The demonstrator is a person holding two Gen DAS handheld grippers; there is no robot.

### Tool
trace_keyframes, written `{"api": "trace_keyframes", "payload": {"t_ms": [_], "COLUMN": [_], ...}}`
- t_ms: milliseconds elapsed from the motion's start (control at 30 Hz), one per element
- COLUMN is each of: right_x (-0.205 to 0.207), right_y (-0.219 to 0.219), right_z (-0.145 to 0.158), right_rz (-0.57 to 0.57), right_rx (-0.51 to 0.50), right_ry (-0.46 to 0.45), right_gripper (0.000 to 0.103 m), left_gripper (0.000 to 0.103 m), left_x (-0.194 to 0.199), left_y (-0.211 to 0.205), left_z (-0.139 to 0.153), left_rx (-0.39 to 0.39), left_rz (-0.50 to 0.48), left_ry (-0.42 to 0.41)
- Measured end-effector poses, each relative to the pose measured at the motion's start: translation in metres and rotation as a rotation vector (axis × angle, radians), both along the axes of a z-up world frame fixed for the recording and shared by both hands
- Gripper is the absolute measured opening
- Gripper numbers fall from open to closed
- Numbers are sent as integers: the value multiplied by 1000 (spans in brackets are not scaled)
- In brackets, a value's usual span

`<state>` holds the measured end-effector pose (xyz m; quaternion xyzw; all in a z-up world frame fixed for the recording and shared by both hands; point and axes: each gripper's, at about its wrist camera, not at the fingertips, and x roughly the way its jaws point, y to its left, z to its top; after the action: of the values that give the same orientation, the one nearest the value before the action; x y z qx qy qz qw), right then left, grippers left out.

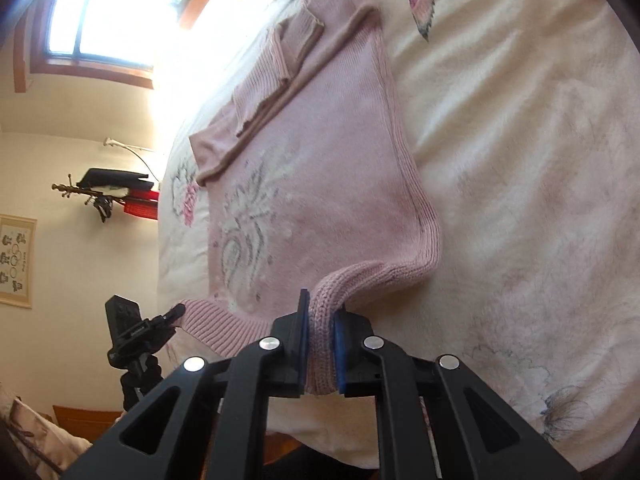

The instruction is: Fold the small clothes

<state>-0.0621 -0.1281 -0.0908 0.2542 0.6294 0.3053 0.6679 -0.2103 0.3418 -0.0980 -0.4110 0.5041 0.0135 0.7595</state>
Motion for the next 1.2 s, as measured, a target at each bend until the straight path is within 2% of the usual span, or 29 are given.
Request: {"api": "trace_keyframes", "payload": {"t_ms": [233,467,633,700,800,833,900,967,1033,1200], "right_x": [66,120,141,144,146,146,146,144,145,144], "right_y": [5,17,24,25,21,19,14,14,7,2], "right_z": [1,-26,-45,-51,-56,-56,-54,-49,-39,-18], "right_rz": [-46,-71,-73,-67,-76,-79,-81,-97,-120,-112], "right_rx": [13,14,-14,-26,-3,5,13,1,-35,-61], "right_ry": [-55,-26,9,24,54,62,67,57,20,-49], "right_gripper": [10,10,11,12,16,19,26,46,60,60], "left_gripper": [8,9,11,13,18,29,43,44,44,48], "left_x": [47,96,113,114,110,109,101,95,94,117], "left_y": [35,60,67,73,83,85,92,97,98,80], "left_z": [-5,-26,-42,-46,-45,-44,-35,-25,-18,-14], "left_rx": [47,94,84,47,-20,-27,-20,-6,32,219], "left_rz": [63,82,89,103,127,132,154,163,147,2], "left_ry": [-57,-62,-28,-17,-18,-14,-33,-52,-56,-20]}}
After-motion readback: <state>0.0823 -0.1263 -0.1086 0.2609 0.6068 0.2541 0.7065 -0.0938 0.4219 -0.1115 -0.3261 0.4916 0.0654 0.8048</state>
